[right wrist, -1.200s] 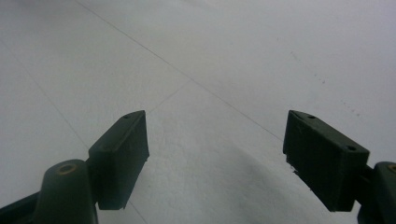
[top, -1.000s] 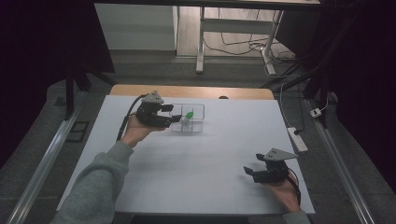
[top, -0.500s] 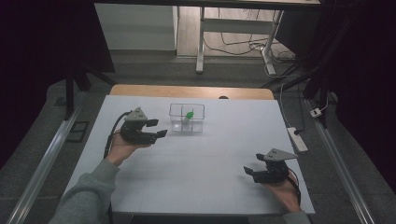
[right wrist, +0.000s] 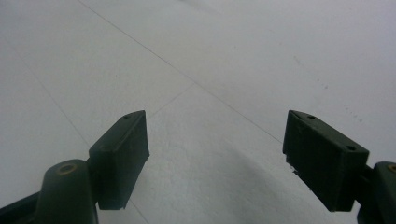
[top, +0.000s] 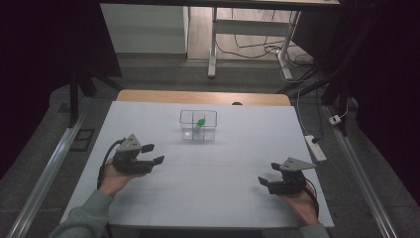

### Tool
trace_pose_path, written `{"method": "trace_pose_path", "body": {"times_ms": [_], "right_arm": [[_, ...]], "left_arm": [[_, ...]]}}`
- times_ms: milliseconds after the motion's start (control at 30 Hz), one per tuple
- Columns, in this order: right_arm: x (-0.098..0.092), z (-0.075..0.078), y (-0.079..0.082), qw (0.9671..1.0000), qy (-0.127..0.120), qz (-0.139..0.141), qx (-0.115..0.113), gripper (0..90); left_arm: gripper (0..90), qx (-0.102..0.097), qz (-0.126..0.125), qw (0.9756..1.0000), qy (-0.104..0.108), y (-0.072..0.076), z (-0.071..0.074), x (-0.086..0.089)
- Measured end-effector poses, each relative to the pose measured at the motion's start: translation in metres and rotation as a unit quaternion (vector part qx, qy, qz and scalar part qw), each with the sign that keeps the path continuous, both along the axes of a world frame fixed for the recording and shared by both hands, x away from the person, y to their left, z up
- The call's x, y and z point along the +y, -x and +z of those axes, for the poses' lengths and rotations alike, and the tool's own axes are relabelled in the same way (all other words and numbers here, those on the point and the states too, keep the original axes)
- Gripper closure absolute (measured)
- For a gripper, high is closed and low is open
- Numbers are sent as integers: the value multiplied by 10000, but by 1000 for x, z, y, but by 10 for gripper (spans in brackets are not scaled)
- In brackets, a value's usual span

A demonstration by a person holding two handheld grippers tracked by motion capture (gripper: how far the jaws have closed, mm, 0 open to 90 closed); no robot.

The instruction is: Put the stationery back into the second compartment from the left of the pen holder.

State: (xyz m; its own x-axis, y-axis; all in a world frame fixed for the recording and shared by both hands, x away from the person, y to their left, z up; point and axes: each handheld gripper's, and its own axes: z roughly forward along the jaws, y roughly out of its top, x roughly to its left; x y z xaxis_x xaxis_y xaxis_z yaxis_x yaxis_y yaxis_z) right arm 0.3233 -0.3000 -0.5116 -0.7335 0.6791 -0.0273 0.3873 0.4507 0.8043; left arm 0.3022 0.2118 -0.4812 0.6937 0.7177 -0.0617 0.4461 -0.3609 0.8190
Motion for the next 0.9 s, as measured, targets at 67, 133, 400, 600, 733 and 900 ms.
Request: {"method": "trace_pose_path", "body": {"times_ms": [67, 133, 400, 600, 733, 900], "right_arm": [[0, 0, 0, 10000, -17, 10, -11, 223], [0, 0, 0, 10000, -19, 23, -18, 223], [1, 1, 0, 10000, -6, 48, -34, 223], [2, 0, 0, 9999, 45, 89, -23, 222], [2, 0, 1, 9999, 49, 121, -38, 223], [2, 1, 1, 9999, 55, 116, -62, 223]], "left_arm": [[369, 8, 23, 10000, -73, 9, -6, 3], [366, 5, 48, 9999, -128, 16, -10, 5], [355, 96, 167, 9998, -83, 37, -25, 16], [348, 133, 248, 9994, -178, 43, -33, 20], [343, 119, 237, 9993, -249, 43, -35, 19], [341, 75, 228, 9994, -254, 42, -34, 19]]}}
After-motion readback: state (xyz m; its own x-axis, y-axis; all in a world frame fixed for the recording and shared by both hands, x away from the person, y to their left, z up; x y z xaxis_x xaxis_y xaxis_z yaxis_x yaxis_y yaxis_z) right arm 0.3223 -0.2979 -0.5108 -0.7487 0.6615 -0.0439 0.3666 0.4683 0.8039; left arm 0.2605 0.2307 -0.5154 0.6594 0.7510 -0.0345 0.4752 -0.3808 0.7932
